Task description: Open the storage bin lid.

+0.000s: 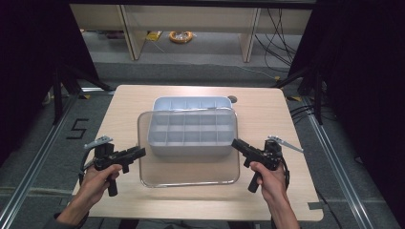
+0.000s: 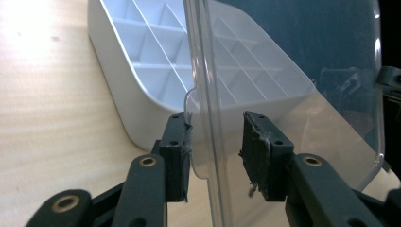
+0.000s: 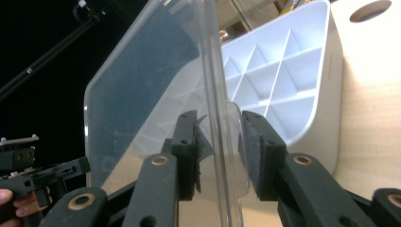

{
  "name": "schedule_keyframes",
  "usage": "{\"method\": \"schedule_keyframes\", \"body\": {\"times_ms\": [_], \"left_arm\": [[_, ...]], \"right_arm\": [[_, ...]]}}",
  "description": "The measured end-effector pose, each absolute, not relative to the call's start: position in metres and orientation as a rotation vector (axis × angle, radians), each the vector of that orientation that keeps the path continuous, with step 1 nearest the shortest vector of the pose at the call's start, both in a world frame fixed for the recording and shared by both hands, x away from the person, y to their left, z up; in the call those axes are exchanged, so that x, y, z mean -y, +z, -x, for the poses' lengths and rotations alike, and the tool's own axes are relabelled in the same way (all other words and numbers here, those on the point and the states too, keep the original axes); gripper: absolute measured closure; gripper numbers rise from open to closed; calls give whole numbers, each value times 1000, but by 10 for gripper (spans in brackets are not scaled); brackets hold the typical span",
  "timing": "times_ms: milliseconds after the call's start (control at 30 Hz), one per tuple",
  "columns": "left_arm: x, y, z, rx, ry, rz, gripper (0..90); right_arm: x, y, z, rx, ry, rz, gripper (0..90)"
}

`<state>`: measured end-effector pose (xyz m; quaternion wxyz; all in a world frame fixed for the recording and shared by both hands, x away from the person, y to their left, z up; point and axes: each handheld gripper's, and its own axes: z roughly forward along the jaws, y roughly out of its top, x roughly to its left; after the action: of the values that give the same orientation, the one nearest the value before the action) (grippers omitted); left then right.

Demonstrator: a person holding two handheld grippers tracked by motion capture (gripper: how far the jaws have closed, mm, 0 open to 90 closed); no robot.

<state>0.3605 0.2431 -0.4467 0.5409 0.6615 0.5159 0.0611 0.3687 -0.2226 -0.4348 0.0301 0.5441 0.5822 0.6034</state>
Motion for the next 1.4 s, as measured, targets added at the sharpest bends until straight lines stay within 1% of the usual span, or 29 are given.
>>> {"method": "schedule_keyframes", "body": {"times_ms": [133,400,700,800,933,1233,1367,1400], "left_arm": [[-242,-456,-355,-1242,146,-1557,614],[-243,-463,-340,-1235,184,-1607,634],[-245,-474,-328,-1247,143,-1616,626],[-244,-476,-323,-1253,146,-1607,625],[-244,-482,-317,-1262,118,-1614,626],[-240,-490,-314,-1251,99,-1648,617],[-238,-494,-309,-1251,91,-1696,601],[-238,-495,-309,-1251,88,-1696,600]], "right_arm": [[222,-443,-357,-1813,1840,-1705,686],[221,-454,-344,-1837,1816,-1719,683],[220,-468,-329,-1862,1797,-1745,684],[220,-472,-321,-1865,1786,-1749,683],[221,-477,-309,-1874,1776,-1770,679],[224,-493,-308,-1899,1721,-1781,664],[222,-497,-307,-1919,1661,-1856,647],[223,-499,-308,-1935,1661,-1824,647]]}}
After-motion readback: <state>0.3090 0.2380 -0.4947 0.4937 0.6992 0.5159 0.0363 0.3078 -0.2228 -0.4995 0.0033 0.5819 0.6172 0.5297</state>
